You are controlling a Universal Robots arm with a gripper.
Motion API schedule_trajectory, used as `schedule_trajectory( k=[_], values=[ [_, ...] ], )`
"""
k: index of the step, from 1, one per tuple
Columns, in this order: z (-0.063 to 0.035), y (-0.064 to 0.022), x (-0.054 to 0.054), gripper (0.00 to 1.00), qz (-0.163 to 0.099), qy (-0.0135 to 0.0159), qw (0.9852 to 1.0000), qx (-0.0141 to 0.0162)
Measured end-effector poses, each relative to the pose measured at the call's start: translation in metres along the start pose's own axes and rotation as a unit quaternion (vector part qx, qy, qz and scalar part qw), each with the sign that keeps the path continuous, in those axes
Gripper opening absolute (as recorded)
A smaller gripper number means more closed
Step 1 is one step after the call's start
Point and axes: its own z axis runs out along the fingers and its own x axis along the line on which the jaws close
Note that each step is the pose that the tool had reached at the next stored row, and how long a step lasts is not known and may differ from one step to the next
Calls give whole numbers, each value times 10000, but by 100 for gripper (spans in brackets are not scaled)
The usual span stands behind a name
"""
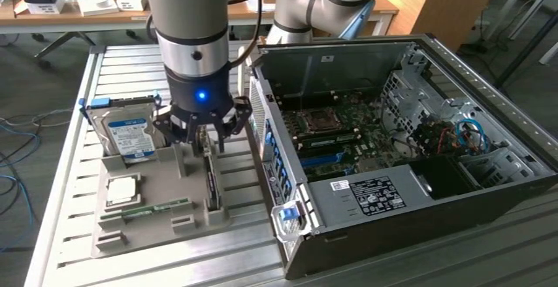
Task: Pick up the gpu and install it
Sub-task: 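Pick up the gpu and move the gpu toward the slot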
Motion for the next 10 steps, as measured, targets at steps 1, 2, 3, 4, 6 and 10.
schedule_trajectory(
  k=[1, 2, 3, 4, 6, 10],
  values=[
    [0, -10, 0, 47, -3, 1, 10000, 4],
    [0, -21, 0, 47, -4, 1, 10000, 7],
    [1, -32, 0, 47, -5, 1, 10000, 10],
    [0, -43, 1, 47, -4, 1, 10000, 13],
    [0, -65, 0, 47, -5, 2, 10000, 18],
    [1, -104, 0, 47, -5, 2, 10000, 23]
  ],
)
